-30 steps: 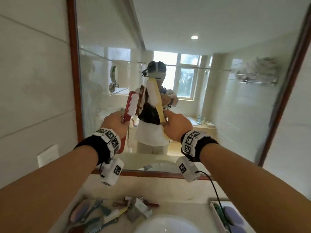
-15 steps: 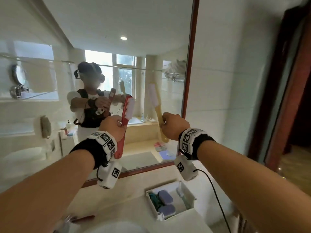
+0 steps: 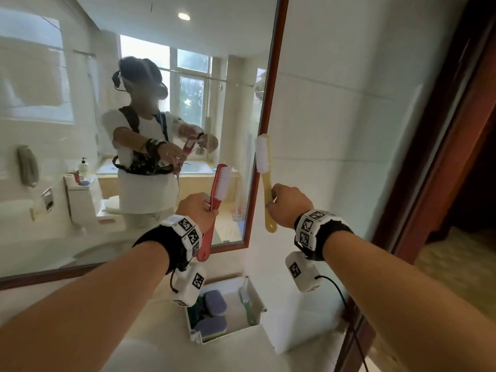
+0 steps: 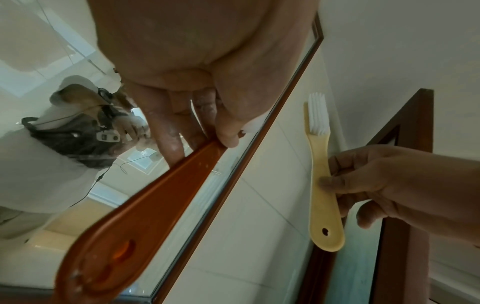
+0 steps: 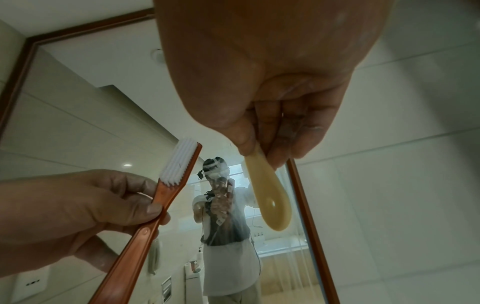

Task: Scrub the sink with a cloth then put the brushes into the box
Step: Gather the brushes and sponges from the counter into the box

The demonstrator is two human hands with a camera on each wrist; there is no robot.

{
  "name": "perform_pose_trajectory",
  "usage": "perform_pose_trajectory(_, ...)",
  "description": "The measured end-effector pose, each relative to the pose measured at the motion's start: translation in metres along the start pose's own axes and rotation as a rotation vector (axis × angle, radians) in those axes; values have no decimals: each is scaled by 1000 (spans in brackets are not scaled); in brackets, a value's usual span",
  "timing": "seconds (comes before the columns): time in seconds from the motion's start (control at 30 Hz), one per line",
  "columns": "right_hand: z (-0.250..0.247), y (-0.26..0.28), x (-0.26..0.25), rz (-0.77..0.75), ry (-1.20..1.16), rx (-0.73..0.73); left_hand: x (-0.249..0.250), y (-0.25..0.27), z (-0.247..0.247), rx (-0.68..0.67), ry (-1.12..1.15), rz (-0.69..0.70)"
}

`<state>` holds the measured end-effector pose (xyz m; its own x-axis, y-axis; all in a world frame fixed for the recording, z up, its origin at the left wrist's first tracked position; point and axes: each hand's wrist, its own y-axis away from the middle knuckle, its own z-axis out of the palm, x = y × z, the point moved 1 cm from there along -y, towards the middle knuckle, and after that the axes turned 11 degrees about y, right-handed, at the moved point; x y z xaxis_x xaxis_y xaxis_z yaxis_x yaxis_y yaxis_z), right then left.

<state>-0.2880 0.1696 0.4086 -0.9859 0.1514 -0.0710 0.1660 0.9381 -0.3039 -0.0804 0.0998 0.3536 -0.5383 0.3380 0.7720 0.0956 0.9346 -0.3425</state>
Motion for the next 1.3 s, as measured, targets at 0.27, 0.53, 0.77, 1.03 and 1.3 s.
perform_pose_trajectory(0.27, 53, -50, 46, 56, 36, -82, -8, -49, 83, -28, 134, -56)
perform_pose_trajectory(0.53, 136, -97, 74, 82, 27, -226, -57, -80, 173, -177, 140, -231)
perform_pose_trajectory(0.77, 243, -114, 88, 19, -13, -444, -128, -72, 218, -276, -16, -400)
perform_pose_trajectory(1.03, 356, -107, 94, -79, -53, -753, -207, -42, 293, -331, -58, -679)
perform_pose_trajectory(1.3, 430, -86, 99, -52, -118, -994, -255, -20, 354, -404, -216, -818)
